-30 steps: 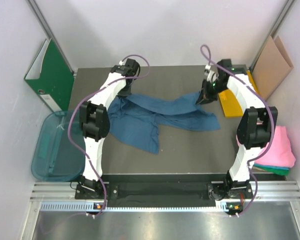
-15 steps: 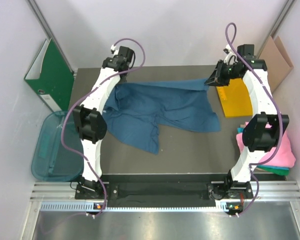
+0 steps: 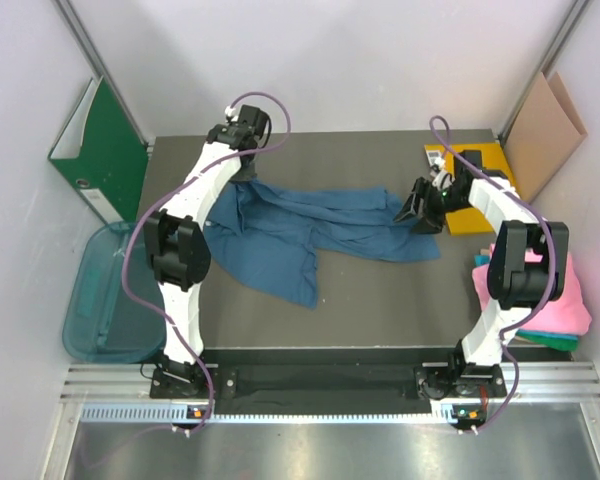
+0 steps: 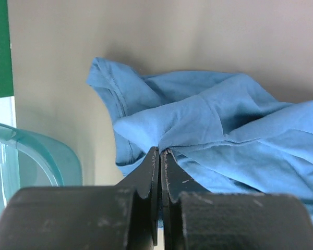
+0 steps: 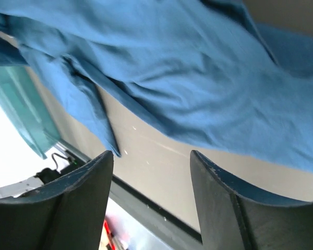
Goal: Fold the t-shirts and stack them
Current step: Flatten out the tshirt
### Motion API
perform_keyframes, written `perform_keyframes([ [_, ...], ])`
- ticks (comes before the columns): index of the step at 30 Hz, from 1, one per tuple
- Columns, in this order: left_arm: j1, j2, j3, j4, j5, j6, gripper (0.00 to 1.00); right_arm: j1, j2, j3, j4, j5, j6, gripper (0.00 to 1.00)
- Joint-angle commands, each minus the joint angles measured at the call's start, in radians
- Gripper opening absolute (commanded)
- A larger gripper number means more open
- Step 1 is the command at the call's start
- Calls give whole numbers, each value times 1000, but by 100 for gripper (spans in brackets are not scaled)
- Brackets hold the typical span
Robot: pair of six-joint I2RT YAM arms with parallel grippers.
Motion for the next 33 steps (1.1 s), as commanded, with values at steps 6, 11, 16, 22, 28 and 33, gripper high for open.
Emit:
perform_keyframes([
  [6,-15,-11,1,17,3,-1,0,-1,32,-1,371,-168,183,59],
  [11,-17,-7,-3,14,9,-8,0,27,170,83,434,-201,232,57],
  [16,-20,-1,-3,7,3,-11,0,62,226,123,448,-212,261,56],
  [22,-18,4,-3,5,-6,-8,0,82,243,105,479,-197,279,57],
  [28,-20,10,-2,4,-15,5,0,88,284,134,497,-134,284,57],
  [33,-18,9,3,0,-25,8,0,91,326,204,436,-87,258,57],
])
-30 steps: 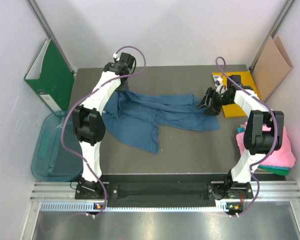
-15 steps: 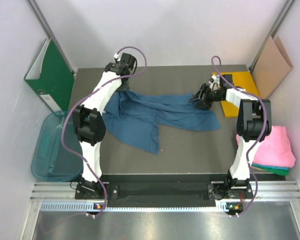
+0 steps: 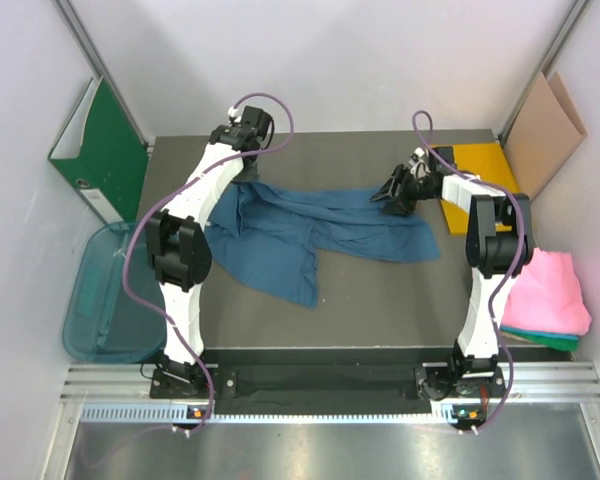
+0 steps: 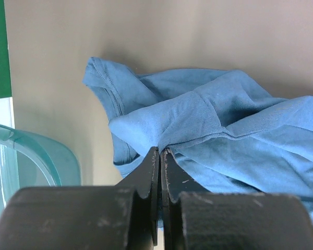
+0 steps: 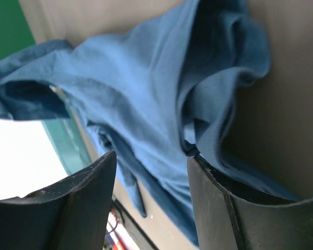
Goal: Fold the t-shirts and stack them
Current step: Flatten out the tshirt
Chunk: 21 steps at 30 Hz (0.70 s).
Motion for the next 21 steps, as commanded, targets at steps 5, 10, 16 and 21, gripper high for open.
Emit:
perform_keyframes([
  [5,-5,10,8,-3,-28,9,0,8,50,143,-88,120,-56,58],
  [10,-5,9,8,-9,-33,10,0,9,68,185,-120,142,-76,58],
  [16,-5,6,5,-16,-39,10,0,23,97,218,-56,118,-42,58],
  [21,-3,4,4,-21,-42,10,0,52,150,287,-76,102,-43,56],
])
